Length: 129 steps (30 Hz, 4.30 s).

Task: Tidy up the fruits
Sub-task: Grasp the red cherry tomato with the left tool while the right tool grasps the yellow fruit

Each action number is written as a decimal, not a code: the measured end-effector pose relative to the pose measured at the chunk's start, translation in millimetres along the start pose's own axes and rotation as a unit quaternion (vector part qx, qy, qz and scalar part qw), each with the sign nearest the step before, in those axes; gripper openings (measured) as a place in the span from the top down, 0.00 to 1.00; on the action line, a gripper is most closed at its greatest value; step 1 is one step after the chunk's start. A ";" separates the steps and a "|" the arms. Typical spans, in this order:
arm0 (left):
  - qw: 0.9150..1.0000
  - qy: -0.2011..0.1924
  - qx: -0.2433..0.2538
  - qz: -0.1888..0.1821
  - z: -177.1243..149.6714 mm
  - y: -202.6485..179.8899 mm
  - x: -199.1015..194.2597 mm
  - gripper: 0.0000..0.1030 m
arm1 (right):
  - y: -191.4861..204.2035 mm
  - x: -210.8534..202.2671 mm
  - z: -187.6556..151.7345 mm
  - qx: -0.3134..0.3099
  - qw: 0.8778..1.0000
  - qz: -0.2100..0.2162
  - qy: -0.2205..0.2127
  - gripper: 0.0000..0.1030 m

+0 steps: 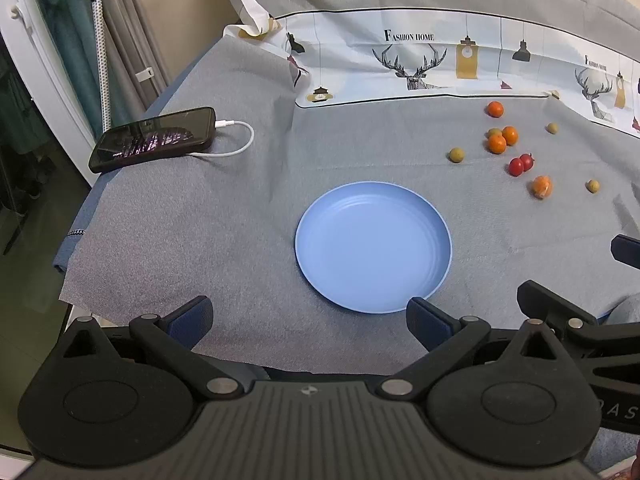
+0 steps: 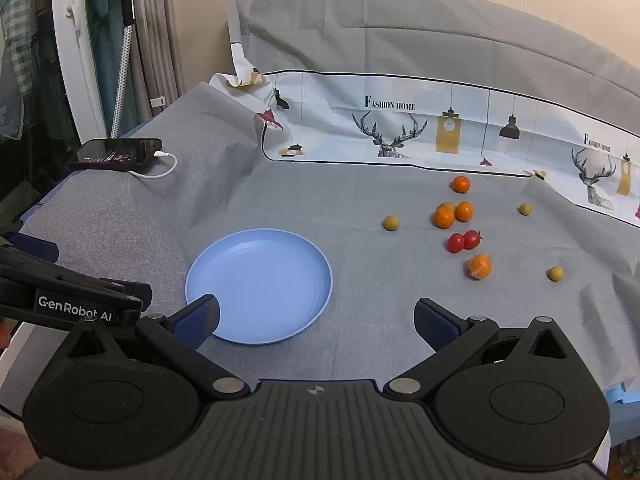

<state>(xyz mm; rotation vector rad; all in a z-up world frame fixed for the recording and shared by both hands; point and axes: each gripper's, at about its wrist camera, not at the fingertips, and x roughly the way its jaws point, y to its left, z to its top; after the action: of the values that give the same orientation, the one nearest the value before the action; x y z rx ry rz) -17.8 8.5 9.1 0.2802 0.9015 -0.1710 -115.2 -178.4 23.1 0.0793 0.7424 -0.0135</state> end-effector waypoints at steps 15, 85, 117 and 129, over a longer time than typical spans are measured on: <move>1.000 0.010 0.008 0.000 2.4 -6.7 3.1 0.00 | -10.3 4.8 -2.0 0.025 1.000 -0.006 -0.004 0.00; 0.979 0.030 0.151 -0.133 182.4 -280.1 319.6 0.00 | -373.7 248.9 -41.1 0.229 0.920 -0.317 0.012 0.00; 0.953 0.043 0.198 -0.224 162.9 -334.3 285.2 0.70 | -355.5 256.5 -29.6 0.175 0.954 -0.239 -0.036 0.71; 0.971 0.004 0.149 -0.184 169.7 -273.8 243.9 0.70 | -353.6 223.2 -25.6 0.181 0.942 -0.269 -0.091 0.71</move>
<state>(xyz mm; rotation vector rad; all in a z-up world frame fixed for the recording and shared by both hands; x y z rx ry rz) 185.9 -311.4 -130.3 0.3905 0.9303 -0.6536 17.8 -525.4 -170.4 0.2221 0.5504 -0.6741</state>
